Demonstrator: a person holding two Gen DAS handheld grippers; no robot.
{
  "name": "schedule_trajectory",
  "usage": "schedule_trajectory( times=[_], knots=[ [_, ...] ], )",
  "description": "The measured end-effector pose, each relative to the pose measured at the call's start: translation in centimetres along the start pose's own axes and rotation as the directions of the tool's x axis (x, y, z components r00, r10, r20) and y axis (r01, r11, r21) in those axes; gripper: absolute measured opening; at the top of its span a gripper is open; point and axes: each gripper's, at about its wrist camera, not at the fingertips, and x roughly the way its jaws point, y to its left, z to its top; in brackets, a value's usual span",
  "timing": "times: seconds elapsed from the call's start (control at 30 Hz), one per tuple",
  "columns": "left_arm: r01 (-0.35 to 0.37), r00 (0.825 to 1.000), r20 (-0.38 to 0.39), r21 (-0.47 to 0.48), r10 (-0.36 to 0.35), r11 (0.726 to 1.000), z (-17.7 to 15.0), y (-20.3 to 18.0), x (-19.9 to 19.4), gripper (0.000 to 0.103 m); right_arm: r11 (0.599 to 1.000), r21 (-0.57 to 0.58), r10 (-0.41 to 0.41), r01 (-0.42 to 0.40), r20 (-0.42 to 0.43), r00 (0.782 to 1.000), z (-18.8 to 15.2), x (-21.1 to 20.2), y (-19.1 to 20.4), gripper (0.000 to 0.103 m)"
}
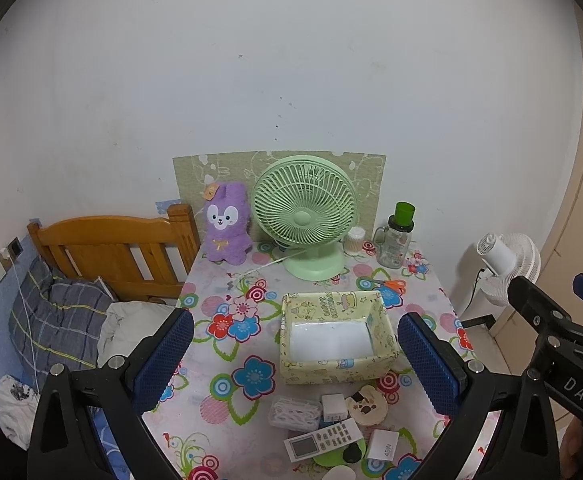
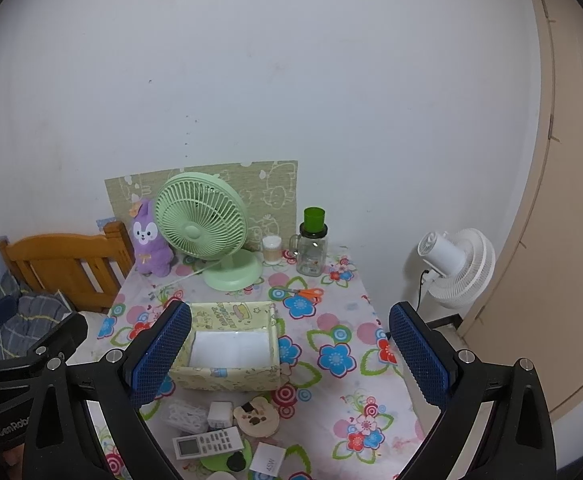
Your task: Organize rigid objects
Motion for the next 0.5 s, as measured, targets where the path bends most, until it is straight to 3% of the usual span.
schedule_trajectory(
  times=[0.5],
  knots=[
    [0.016, 1.000, -0.009, 0.014, -0.016, 1.000, -0.36, -0.25, 0.60, 0.103, 1.000, 0.019, 0.001, 0.000, -0.028, 1.000, -0.65, 0.79, -0.14, 0.101]
  ],
)
